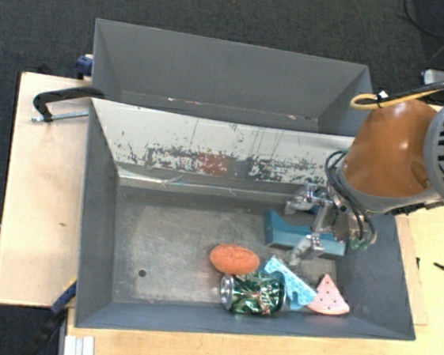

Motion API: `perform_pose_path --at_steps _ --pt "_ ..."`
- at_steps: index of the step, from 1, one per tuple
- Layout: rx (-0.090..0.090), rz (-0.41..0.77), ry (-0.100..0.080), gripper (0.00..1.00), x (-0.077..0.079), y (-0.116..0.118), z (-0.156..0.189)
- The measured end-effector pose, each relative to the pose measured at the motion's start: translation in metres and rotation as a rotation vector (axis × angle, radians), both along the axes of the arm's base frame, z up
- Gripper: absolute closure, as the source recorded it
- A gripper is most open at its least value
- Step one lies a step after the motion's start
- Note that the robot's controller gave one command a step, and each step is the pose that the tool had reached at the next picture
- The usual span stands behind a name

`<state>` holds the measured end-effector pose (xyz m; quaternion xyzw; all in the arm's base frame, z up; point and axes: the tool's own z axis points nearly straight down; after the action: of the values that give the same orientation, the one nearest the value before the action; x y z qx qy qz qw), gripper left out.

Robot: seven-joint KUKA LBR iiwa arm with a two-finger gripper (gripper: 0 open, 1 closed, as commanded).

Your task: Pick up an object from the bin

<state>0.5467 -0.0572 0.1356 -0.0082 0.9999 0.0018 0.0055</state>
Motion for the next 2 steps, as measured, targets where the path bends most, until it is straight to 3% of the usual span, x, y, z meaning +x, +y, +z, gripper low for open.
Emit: perform_pose_path --at_steps 1,2 --pt "-0.005 -0.005 0.006 0.00 0.014 -0.071 -0.064" --pt "-0.004 -0.012 0.003 0.00 0.019 -0.070 -0.014"
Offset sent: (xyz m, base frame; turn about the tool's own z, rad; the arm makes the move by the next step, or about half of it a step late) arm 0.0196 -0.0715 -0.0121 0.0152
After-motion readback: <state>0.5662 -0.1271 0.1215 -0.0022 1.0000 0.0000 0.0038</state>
